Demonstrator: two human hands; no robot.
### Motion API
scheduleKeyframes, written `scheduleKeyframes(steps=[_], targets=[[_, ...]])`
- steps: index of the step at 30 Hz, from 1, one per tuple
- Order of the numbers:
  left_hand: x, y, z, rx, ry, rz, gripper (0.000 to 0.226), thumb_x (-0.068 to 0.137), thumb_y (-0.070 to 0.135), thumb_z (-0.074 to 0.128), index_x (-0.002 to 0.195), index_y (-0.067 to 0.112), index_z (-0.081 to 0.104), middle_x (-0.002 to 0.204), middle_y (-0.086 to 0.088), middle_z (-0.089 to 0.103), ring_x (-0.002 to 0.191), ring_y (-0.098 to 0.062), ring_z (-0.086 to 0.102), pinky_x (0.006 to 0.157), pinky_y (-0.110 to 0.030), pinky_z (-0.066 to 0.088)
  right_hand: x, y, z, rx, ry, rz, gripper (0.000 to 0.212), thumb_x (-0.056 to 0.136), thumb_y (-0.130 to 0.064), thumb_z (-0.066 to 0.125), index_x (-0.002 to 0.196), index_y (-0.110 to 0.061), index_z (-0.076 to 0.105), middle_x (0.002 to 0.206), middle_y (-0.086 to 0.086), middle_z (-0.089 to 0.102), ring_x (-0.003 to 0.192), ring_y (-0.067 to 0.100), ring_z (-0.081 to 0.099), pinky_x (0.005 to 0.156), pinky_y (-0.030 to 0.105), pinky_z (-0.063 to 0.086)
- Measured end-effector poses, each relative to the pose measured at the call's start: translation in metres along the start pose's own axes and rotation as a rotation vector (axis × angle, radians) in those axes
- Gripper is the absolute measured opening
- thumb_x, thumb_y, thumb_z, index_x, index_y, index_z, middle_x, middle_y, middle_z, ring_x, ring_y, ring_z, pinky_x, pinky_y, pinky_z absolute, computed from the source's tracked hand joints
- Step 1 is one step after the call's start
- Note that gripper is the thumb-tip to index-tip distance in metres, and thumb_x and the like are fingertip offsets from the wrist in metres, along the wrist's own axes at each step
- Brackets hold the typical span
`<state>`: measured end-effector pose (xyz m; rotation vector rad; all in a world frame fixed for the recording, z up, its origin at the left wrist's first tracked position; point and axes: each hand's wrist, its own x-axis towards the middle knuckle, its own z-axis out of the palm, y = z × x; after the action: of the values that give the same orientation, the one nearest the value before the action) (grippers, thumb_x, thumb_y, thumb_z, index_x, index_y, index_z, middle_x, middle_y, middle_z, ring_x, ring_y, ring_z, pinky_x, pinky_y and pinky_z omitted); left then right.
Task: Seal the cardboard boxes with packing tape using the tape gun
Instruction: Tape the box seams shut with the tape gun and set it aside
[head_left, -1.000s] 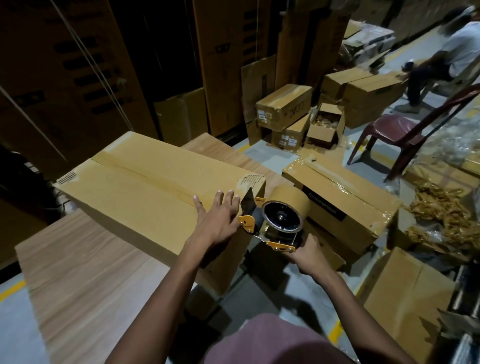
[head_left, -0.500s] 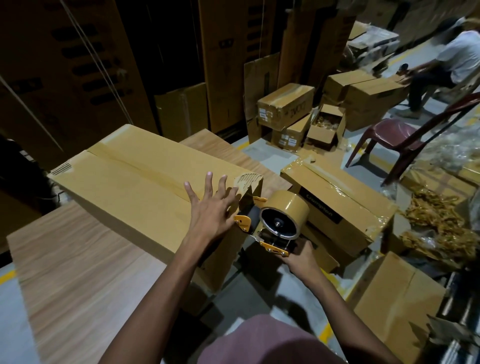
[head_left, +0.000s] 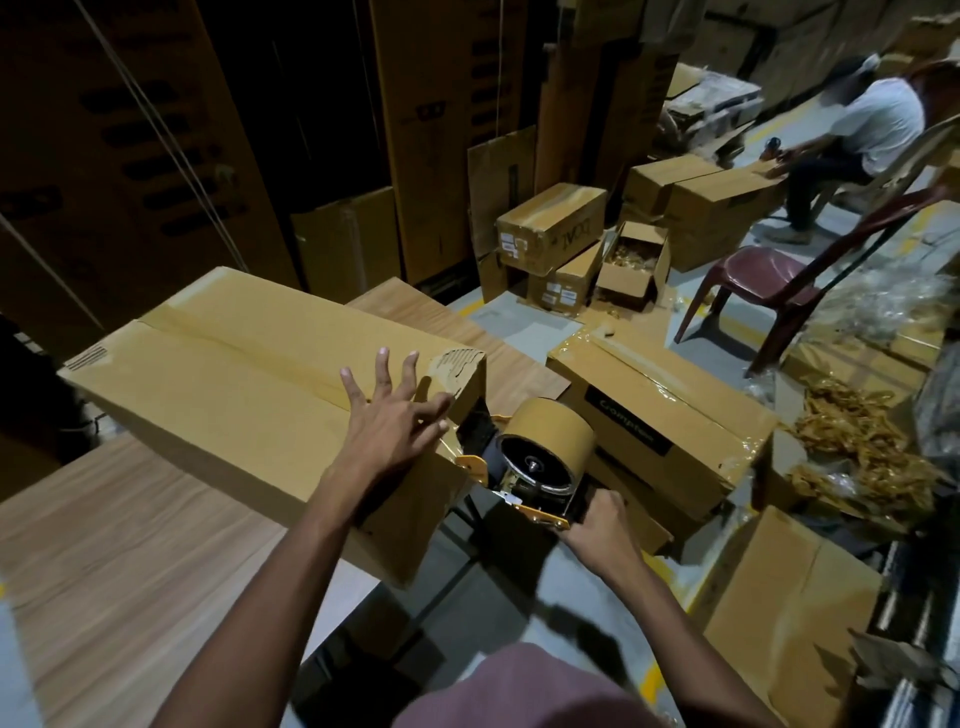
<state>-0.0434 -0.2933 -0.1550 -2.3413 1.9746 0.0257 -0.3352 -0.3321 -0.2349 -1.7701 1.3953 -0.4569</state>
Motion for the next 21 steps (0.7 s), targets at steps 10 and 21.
scheduleKeyframes(steps=[10, 21], targets=[[0.02, 0.034, -0.002, -0.153, -0.202, 0.099, 0.033, 0.102, 0.035, 0.055, 0.13, 0.025, 0.067, 0.17, 0.001, 0.002, 0.156, -0.029, 0.0, 0.118, -0.072, 0.005, 0.001, 0.008, 0.02, 0.211, -0.102, 0.248, 0.047, 0.085, -0.015, 0.083, 0.108, -0.022, 0.043, 0.099, 0.004, 0.062, 0.085, 0.02, 0.059, 0.075, 0.035, 0.052], [0.064, 0.036, -0.007, -0.306, -0.412, -0.162, 0.1, 0.087, -0.008, 0.068, 0.161, 0.024, 0.009, 0.162, -0.024, 0.019, 0.145, -0.046, 0.033, 0.121, -0.059, 0.015, 0.016, 0.002, 0.025, 0.007, -0.06, 0.023, 0.056, 0.077, -0.022, 0.091, 0.052, -0.021, 0.041, 0.053, -0.006, 0.046, 0.052, 0.014, 0.035, 0.05, 0.031, 0.029]])
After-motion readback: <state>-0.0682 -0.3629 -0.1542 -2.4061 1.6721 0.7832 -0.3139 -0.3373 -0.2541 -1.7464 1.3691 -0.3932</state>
